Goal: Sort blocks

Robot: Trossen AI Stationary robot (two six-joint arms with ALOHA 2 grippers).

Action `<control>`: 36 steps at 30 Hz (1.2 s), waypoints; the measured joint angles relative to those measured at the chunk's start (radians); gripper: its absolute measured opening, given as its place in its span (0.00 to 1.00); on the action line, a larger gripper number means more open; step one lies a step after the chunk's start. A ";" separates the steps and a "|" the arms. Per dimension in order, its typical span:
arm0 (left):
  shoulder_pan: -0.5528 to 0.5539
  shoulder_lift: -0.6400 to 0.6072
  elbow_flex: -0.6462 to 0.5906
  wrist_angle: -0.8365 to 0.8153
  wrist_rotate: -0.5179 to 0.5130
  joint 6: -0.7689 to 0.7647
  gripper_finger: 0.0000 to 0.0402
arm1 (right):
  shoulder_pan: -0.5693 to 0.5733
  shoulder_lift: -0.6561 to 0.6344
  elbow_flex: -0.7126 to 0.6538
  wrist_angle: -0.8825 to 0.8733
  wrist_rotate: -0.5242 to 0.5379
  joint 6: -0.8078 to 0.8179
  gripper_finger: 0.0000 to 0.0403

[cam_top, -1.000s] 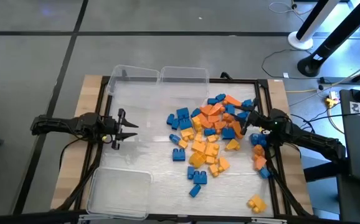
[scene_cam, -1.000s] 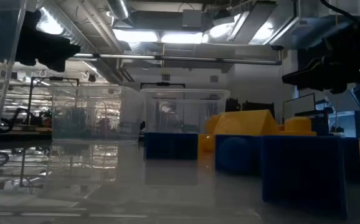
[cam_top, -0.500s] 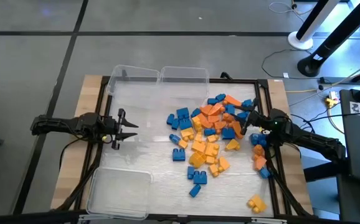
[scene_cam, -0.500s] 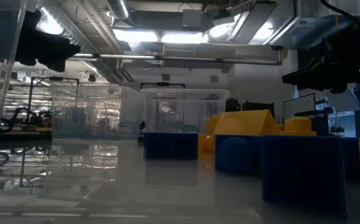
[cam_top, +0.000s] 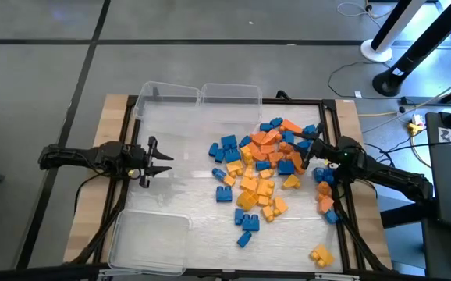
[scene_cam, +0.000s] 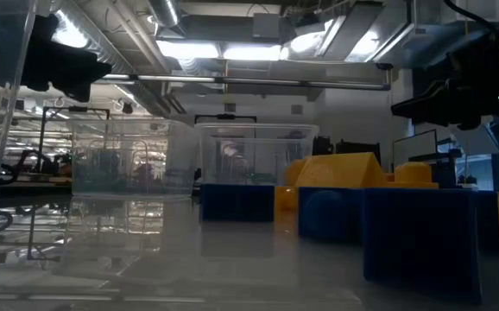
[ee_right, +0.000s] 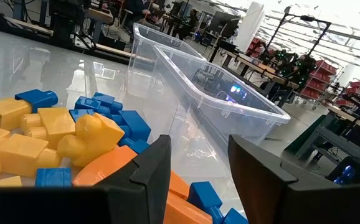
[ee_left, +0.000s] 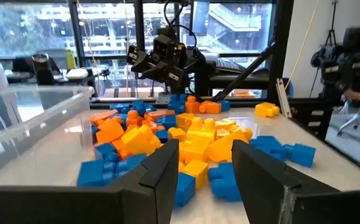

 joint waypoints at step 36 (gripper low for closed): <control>0.000 0.102 0.004 0.433 -0.121 -0.157 0.35 | 0.000 0.000 0.000 0.008 0.046 0.000 0.40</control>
